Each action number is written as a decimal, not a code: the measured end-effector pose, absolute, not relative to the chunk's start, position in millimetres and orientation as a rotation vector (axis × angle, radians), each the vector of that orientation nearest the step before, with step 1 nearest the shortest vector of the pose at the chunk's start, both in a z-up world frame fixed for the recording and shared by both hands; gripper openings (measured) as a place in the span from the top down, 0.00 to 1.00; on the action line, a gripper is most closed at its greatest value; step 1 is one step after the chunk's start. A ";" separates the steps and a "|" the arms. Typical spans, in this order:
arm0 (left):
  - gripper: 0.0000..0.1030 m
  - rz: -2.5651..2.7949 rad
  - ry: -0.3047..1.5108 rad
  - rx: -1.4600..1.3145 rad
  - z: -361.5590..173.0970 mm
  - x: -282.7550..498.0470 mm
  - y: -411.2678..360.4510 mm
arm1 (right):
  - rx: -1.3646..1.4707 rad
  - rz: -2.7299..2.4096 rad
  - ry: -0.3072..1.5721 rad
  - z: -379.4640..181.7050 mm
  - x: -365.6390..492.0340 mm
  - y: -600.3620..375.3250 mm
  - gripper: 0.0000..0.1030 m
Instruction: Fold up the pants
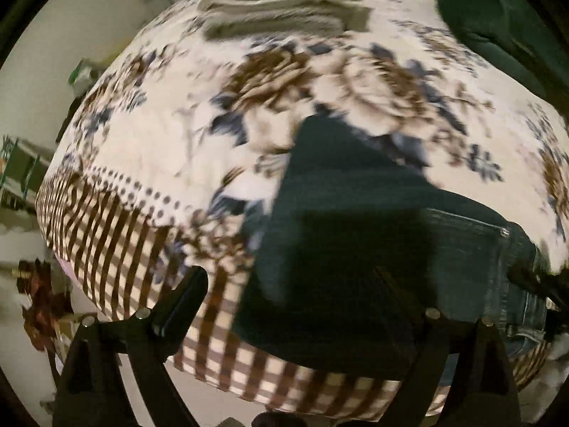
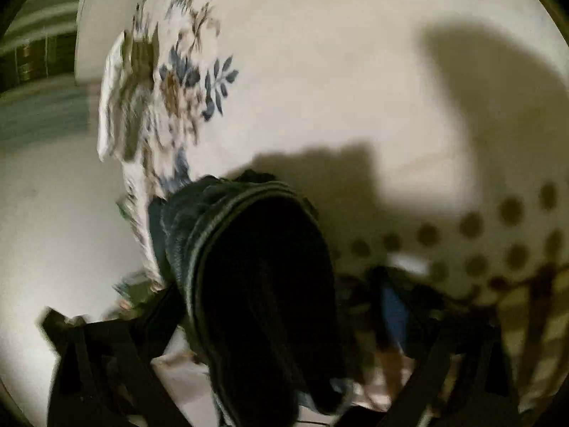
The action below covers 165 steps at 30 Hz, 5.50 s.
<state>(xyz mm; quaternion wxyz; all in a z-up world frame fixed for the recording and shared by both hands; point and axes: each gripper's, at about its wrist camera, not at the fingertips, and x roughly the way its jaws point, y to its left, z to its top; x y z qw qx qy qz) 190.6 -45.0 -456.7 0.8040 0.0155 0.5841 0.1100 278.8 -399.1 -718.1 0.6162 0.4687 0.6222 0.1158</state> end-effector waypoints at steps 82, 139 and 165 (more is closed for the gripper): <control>0.11 -0.177 1.397 -0.428 -526.5 215.5 12.3 | 1.327 0.252 1.288 -749.6 177.5 -391.7 0.16; 0.80 -0.319 1.220 -0.617 -418.9 216.1 39.5 | 1.157 0.273 1.201 -619.8 245.8 -388.1 0.63; 0.80 -0.324 1.069 -0.552 -376.9 669.1 236.4 | 1.100 0.378 1.037 -558.3 780.9 -129.3 0.63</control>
